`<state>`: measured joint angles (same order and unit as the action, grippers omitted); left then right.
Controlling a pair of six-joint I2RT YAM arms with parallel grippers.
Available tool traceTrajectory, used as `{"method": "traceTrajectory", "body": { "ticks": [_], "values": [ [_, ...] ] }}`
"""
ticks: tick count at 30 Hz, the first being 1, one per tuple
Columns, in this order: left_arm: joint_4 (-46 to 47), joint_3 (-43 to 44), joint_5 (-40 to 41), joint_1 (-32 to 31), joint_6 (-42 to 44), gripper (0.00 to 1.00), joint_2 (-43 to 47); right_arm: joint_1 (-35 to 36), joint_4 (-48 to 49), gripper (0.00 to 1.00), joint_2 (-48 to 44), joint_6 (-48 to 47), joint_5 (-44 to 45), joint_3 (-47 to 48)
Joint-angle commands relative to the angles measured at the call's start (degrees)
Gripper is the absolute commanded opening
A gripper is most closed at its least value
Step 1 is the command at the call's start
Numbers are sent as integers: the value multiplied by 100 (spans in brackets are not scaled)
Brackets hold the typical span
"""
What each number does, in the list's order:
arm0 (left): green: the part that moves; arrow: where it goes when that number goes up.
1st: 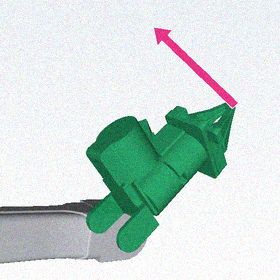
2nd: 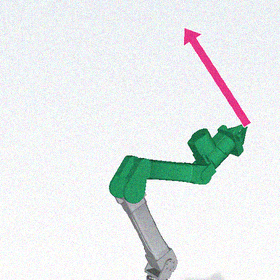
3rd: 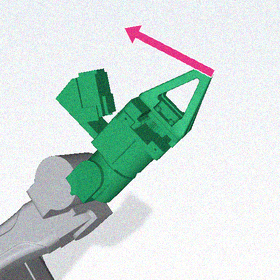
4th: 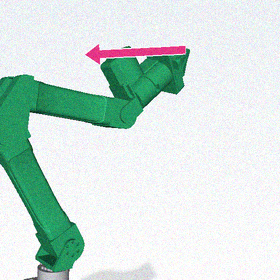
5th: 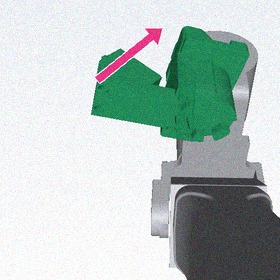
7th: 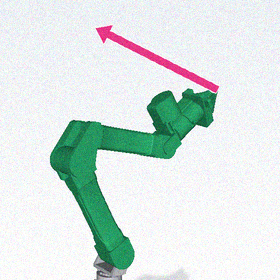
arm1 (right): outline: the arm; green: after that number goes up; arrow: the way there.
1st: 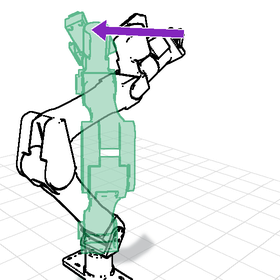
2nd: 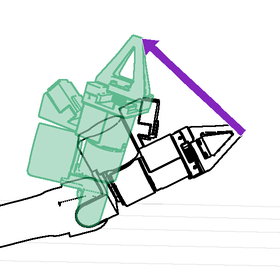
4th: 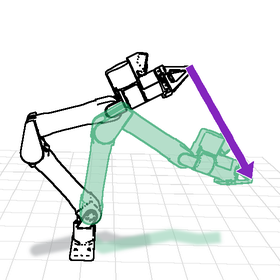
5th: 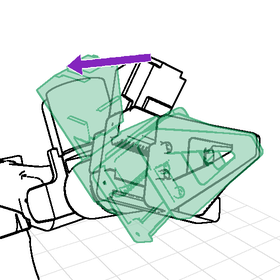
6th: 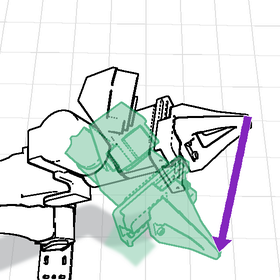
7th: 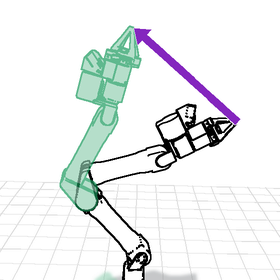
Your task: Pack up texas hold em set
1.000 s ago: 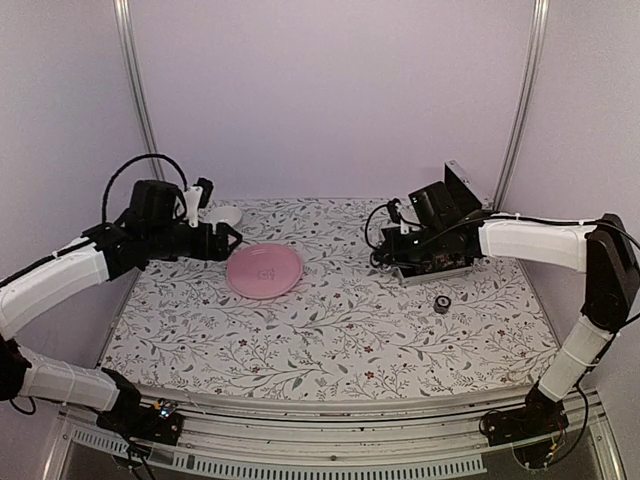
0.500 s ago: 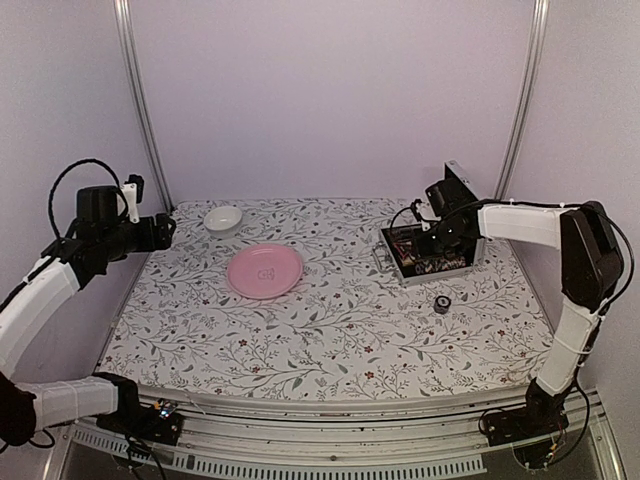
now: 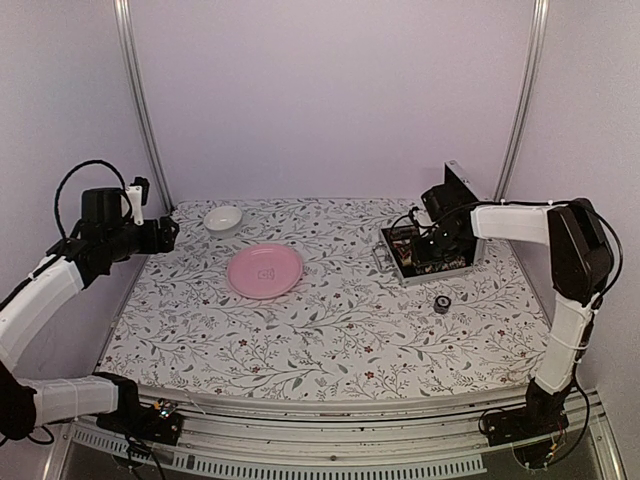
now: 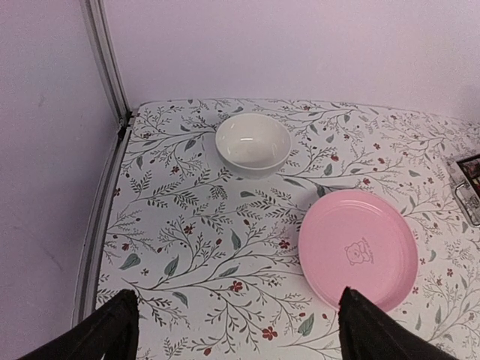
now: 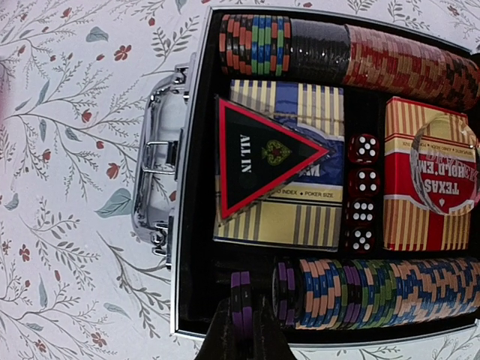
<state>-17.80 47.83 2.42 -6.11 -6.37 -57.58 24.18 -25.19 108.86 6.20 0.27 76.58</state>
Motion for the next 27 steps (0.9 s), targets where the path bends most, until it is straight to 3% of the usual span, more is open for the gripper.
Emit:
{"method": "traceTrajectory", "body": {
  "ticks": [1, 17, 23, 27],
  "values": [
    [161, -28, -108, -3, 75, 92, 20, -44, -50, 2, 166, -125, 374, 245],
    [170, -24, -219, -4, 66, 92, -45, -39, -197, 4, 325, -253, 882, 270],
    [172, -20, -241, -2, 68, 92, -60, -41, -214, 23, 329, -248, 995, 270],
    [170, -20, -265, -4, 66, 91, -78, -40, -214, 27, 322, -242, 1037, 277]
  ]
}}
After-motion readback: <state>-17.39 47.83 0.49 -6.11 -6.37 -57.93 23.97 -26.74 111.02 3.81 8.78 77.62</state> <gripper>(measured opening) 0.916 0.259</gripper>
